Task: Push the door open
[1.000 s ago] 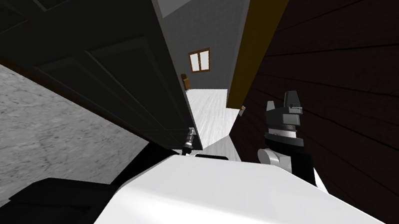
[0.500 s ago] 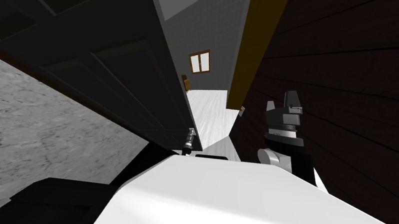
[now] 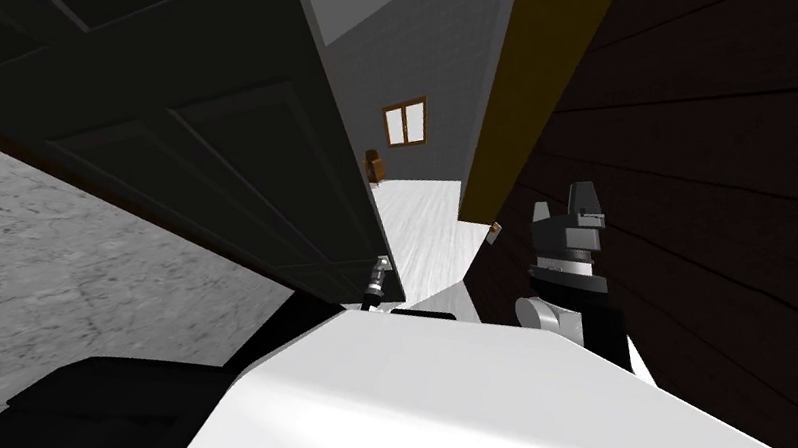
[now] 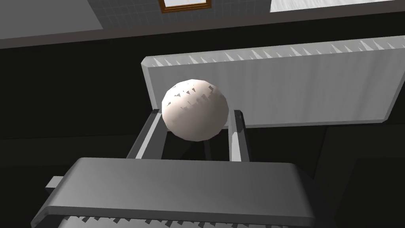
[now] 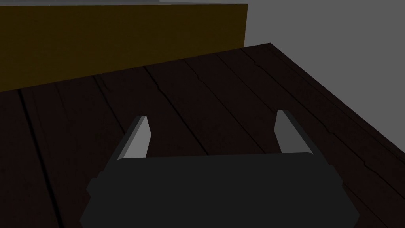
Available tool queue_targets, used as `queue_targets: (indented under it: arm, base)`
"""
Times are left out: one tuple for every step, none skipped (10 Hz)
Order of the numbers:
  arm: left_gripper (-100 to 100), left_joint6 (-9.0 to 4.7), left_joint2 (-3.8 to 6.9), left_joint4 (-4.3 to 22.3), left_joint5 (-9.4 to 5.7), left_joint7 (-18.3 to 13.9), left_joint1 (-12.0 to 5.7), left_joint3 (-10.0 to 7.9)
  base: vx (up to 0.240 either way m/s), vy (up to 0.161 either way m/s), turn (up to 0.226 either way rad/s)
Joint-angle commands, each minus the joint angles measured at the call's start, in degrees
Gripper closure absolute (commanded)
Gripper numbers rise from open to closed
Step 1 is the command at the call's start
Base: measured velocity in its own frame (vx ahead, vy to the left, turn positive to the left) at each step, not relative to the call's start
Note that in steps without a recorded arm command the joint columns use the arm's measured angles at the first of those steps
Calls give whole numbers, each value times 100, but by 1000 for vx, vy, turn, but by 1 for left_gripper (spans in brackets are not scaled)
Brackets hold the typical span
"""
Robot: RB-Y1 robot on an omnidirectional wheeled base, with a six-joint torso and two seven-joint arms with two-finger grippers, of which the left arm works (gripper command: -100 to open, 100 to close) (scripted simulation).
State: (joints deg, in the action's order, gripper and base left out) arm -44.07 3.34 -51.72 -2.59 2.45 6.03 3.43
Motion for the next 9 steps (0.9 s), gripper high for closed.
queue_targets:
  arm:
    - [100,103,96,-234,-48,11,101,-83]
    - [100,103,96,-234,-48,11,101,-83]
    - [100,102,126,-210,-130,91,69,-158]
    - [100,102,131,-204,-152,112,60,-178]
    - [-100,152,83,-325,-156,70,159,-126]
    - [-100,158,72,-339,-165,65,171,-126]
    - [-100,169,39,-368,-185,55,195,-125]
    - [-100,180,-5,-398,-205,45,220,-124]
    - [-100,191,-58,-426,-224,36,243,-123]
  base:
    - [142,-37,3]
    - [58,-3,10]
    - [106,14,172]
    - [174,4,139]
    - [-72,-75,82]
    - [-222,-88,54]
    - [-223,-85,45]
    - [-205,-131,48]
    - [-200,-137,59]
